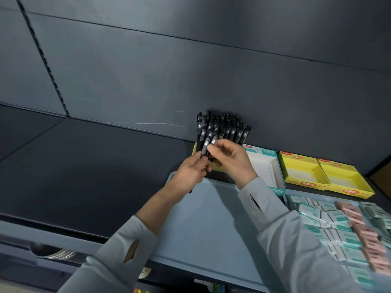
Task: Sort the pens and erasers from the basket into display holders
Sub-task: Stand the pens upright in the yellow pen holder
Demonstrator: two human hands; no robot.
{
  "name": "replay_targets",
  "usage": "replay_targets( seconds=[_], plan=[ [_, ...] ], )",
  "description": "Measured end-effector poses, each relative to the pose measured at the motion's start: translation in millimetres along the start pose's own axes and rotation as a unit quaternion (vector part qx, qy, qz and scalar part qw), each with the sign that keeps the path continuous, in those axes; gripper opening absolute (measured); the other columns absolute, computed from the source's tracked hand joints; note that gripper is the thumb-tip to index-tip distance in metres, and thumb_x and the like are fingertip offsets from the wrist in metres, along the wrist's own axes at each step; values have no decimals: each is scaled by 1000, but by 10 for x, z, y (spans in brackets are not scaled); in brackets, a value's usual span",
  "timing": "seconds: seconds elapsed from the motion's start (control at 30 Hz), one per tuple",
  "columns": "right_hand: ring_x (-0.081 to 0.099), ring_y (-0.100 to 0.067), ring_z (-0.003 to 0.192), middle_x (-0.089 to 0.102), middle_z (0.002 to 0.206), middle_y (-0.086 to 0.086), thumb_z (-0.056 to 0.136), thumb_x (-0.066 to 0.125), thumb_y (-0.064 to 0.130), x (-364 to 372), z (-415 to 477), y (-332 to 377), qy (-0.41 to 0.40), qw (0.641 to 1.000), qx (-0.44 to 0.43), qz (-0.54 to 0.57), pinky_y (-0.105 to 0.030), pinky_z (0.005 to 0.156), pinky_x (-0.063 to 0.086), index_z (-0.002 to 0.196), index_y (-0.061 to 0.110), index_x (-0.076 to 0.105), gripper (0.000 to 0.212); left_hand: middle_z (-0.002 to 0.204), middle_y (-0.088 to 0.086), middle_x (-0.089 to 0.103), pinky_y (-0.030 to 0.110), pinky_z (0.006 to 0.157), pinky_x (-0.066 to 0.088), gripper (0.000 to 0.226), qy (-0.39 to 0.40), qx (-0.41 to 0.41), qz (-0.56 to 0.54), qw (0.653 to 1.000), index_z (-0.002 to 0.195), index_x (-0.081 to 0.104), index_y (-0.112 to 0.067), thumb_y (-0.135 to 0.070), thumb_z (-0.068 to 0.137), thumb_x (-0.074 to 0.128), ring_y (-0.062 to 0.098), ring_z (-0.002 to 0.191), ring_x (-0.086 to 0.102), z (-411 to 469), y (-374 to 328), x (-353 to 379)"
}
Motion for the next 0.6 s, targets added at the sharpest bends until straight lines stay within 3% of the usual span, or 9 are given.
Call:
replay_targets(
  seconds=[0.1,0.2,0.3,0.4,0.53,0.6],
  plan=[
    [58,-8,66,64,77,-5,92,64,12,-40,-13,60,3,1000,1,5,-20,61,48,83,10,65,8,74,-14,62,16,60,39,22,-11,30,39,999,108,57,-5,-14,104,37,7,63,45,-29,-69,-3],
    [59,-7,65,60,75,-2,94,59,7,-246,15,114,-77,997,-23,-10,-22,55,49,81,14,60,15,96,-3,70,14,77,50,25,-76,55,5,996,121,59,-15,-14,104,40,8,87,66,-33,-95,-113],
    [64,-16,68,63,76,1,95,57,22,-490,26,127,-165,980,-61,-91,-33,59,55,88,22,58,6,80,-2,59,20,65,46,27,-142,48,-4,989,126,56,-21,-18,103,41,10,64,52,-41,-49,-269],
    [66,-24,71,66,77,5,89,51,43,-592,3,150,-202,957,-89,-189,-49,70,57,90,29,57,15,75,-9,48,20,56,34,28,-167,28,-7,986,122,57,-33,-27,104,36,6,59,38,-38,1,-330],
    [68,-25,72,69,80,1,93,55,34,-521,7,141,-201,941,-109,-249,-47,72,57,95,23,59,12,70,-3,44,27,57,29,31,-164,22,-34,986,93,59,-34,-22,105,34,12,63,38,-40,16,-336],
    [68,-24,73,69,82,0,96,56,28,-487,13,135,-196,933,-116,-277,-45,73,56,99,18,60,11,73,-2,44,26,60,34,29,-155,32,-37,987,96,62,-32,-19,104,37,12,67,40,-49,5,-330]
  ],
)
Point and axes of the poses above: each hand's wrist, its own z-axis towards the middle knuckle, its own x-axis out of the palm, y = z × x, the point moved 7 cm from there along z, towards the middle knuckle
